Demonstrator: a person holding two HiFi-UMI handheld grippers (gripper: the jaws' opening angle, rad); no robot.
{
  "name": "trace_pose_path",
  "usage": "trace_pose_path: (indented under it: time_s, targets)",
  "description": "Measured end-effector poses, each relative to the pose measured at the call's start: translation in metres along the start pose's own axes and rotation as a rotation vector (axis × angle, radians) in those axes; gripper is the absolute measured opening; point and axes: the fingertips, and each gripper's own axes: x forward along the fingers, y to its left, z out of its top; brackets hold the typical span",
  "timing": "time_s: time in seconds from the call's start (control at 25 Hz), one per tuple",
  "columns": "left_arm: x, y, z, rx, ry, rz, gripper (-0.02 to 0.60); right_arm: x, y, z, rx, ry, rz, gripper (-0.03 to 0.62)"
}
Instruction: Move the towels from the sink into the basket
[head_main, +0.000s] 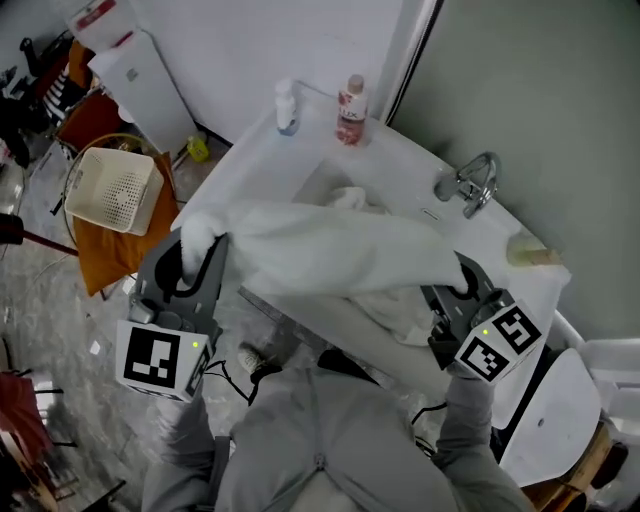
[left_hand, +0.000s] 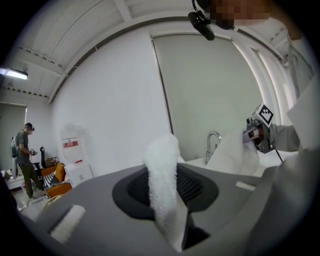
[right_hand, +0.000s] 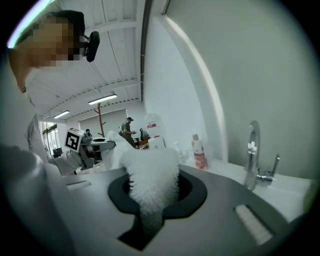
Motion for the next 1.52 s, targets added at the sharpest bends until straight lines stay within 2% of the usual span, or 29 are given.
trace_pose_path:
  time_s: [0.16,0.28,0.44,0.6,1.0,1.12,1.24,1.52]
  targets:
    - [-0.054,0.06,-0.015,-0.02,-0.023,0.071,0.163,0.054,0.062,0.009,-0.059,0.008,0.067,0.041]
    - [-0.094,0.104,-0.033,-0.021,-0.014,0.102,0.163,0.088,0.117,0.01,-0.102,0.025,0.105,0.041]
    - [-0.143,0.157,-0.053,-0.026,-0.023,0.137,0.163,0.13,0.187,0.018,-0.127,-0.002,0.169,0.041]
    - [-0.191,0.198,-0.068,-0.081,-0.001,0.199,0.163,0.17,0.249,0.021,-0.165,-0.01,0.243,0.042]
    - [-0.293,0.284,-0.102,-0.124,0.023,0.446,0.163,0.259,0.375,0.031,-0.231,0.013,0.518,0.042]
    - [-0.312,0.31,-0.111,-0.096,0.015,0.502,0.163,0.288,0.402,0.027,-0.235,0.033,0.586,0.043]
    - [-0.319,0.339,-0.128,-0.113,0.031,0.547,0.163,0.329,0.422,0.017,-0.226,0.058,0.646,0.043]
    - [-0.29,0.417,-0.153,-0.128,0.067,0.605,0.163,0.427,0.444,0.01,-0.185,0.098,0.756,0.043]
